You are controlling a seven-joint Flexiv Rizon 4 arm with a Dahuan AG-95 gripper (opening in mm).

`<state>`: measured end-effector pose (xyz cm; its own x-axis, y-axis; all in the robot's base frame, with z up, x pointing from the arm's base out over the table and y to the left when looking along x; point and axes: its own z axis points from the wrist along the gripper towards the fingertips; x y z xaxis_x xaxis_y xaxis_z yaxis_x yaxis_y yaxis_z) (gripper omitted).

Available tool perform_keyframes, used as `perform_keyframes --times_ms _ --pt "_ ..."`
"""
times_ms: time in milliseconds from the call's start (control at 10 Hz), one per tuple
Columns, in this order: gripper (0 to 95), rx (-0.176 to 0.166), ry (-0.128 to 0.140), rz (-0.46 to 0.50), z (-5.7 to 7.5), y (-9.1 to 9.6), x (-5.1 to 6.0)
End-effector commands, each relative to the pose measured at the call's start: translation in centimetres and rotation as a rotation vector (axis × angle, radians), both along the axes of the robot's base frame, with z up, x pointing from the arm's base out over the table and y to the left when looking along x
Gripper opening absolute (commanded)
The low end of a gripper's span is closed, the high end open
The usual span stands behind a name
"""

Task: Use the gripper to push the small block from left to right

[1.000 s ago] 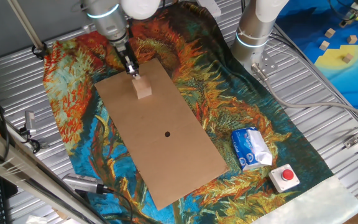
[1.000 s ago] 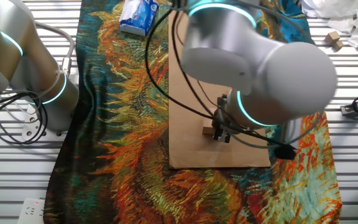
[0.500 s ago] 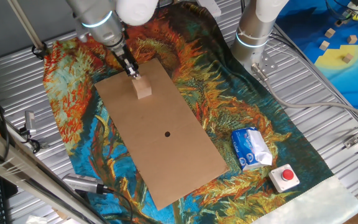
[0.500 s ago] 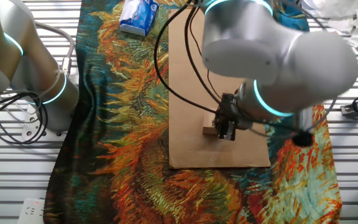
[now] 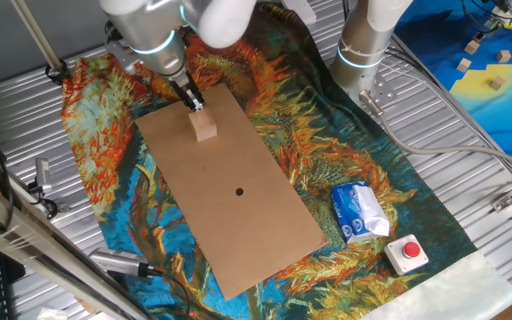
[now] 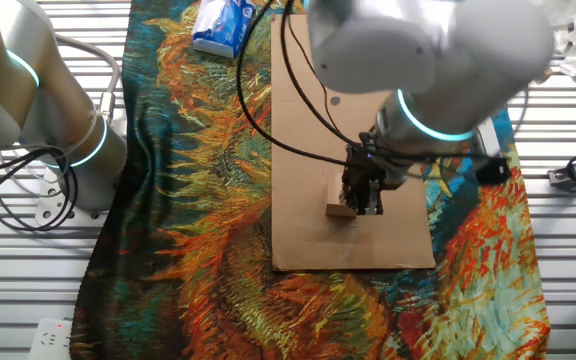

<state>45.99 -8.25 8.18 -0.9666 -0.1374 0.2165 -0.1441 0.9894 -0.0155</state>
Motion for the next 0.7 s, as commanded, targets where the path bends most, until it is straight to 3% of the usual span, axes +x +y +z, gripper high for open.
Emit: perform_keyframes --times_ms 100,500,700 --pt "0.0 0.006 0.001 0.004 0.0 -0.2 -0.1" --pt "0.0 0.01 0.002 0.007 -0.4 -0.8 -1.3" --pt "0.0 0.019 -0.009 0.012 -1.6 -1.3 -3.1"
